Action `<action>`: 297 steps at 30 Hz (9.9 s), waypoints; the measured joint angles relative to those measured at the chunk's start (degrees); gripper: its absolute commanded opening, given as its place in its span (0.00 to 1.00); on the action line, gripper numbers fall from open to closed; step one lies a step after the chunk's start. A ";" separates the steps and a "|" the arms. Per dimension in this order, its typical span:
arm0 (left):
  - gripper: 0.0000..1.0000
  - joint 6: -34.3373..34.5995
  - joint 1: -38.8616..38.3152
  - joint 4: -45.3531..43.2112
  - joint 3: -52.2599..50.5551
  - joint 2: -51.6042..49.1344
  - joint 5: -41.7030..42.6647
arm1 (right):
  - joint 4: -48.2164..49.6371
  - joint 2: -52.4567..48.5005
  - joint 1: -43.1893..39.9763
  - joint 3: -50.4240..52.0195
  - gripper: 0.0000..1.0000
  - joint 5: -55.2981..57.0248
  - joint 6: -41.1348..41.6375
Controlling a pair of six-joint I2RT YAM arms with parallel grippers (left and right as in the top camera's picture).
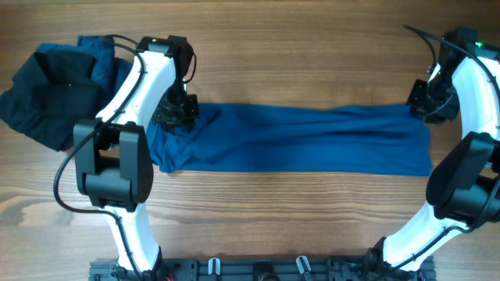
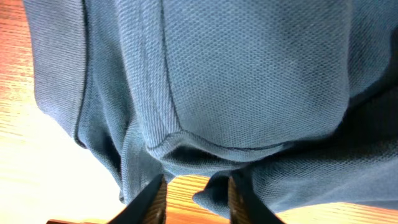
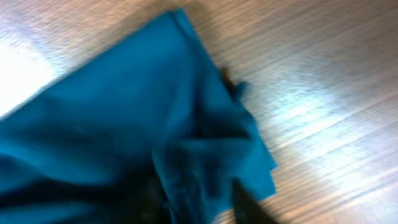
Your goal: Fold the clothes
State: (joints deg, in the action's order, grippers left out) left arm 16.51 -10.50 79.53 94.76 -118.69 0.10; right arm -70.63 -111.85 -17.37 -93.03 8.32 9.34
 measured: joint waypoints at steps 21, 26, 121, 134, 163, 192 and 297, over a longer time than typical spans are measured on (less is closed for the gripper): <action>1.00 0.39 0.02 -2.05 0.98 25.64 1.49 | 13.16 -2.49 -16.26 11.78 0.90 -22.45 -10.01; 1.00 0.37 0.02 -2.43 1.11 33.48 1.22 | 17.51 -2.60 -16.04 17.81 0.59 -22.49 -11.26; 1.00 7.45 8.55 -44.28 -46.45 33.86 12.17 | 24.37 34.62 28.87 30.34 0.52 -27.26 -5.55; 1.00 -10.56 12.24 -56.22 -46.69 22.56 25.00 | 23.06 34.62 28.87 30.34 0.46 -27.08 -5.77; 0.49 -23.45 9.51 -62.60 -47.47 17.42 50.03 | 22.88 34.62 28.87 30.34 0.46 -27.08 -5.77; 0.04 -5.35 -4.24 -26.40 -18.71 30.27 17.44 | 21.79 34.62 28.87 30.34 0.45 -27.08 -5.77; 0.58 3.76 -10.40 -45.27 -31.82 14.75 13.92 | 36.30 14.25 40.83 30.34 0.04 -28.96 -6.62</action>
State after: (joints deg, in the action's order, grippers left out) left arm 20.27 -20.91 34.26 62.94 -103.94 14.02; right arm -34.33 -97.60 23.46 -62.70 -20.64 2.72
